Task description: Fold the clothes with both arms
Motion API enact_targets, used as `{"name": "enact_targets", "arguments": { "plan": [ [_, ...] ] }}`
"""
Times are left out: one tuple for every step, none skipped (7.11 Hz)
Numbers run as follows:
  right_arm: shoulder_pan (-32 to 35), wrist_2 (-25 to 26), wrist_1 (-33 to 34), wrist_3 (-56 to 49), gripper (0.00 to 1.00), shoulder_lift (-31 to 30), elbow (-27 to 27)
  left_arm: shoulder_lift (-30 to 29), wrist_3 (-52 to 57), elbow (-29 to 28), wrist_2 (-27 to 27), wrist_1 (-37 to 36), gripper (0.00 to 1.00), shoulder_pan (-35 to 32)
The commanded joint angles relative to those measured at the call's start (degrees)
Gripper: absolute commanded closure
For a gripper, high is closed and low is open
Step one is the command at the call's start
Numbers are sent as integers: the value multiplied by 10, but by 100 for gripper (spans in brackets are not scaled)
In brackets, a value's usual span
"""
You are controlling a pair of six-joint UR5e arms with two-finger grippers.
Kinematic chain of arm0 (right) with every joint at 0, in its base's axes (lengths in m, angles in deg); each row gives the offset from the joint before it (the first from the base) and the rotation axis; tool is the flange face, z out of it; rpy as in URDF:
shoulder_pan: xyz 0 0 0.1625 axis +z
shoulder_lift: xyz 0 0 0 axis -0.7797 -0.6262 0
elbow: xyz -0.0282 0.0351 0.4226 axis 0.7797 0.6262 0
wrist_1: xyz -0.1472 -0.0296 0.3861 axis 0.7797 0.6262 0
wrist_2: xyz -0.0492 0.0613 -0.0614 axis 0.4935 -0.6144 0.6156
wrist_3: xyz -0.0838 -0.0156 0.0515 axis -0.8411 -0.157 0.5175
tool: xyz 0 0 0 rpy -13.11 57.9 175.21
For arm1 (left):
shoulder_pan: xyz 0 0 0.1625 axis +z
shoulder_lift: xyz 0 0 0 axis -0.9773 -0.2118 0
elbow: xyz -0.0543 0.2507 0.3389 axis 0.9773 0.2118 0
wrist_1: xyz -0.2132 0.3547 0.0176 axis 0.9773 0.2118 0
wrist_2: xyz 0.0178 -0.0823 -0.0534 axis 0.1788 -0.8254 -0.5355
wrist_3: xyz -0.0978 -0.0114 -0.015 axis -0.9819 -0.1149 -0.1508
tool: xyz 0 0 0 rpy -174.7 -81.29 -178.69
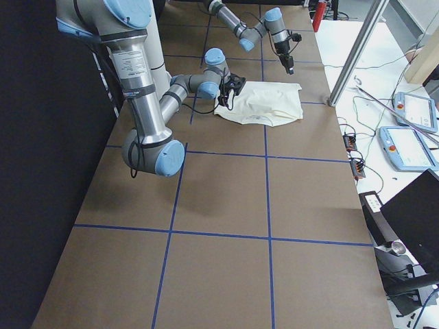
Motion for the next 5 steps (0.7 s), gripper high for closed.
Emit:
{"name": "enact_targets", "arguments": {
  "plan": [
    [-31,26,3,22,11,5,40,90,-3,124,-46,-3,34,1],
    [-37,27,7,31,18,5,37,89,-7,124,-49,-2,32,2],
    [-59,38,50,37,20,13,40,91,-7,124,-49,-1,32,2],
    [-74,57,90,36,21,31,40,90,-7,124,-49,-2,32,2],
    [-84,62,94,35,21,28,45,91,-7,123,-49,-1,32,2]
  ]
}}
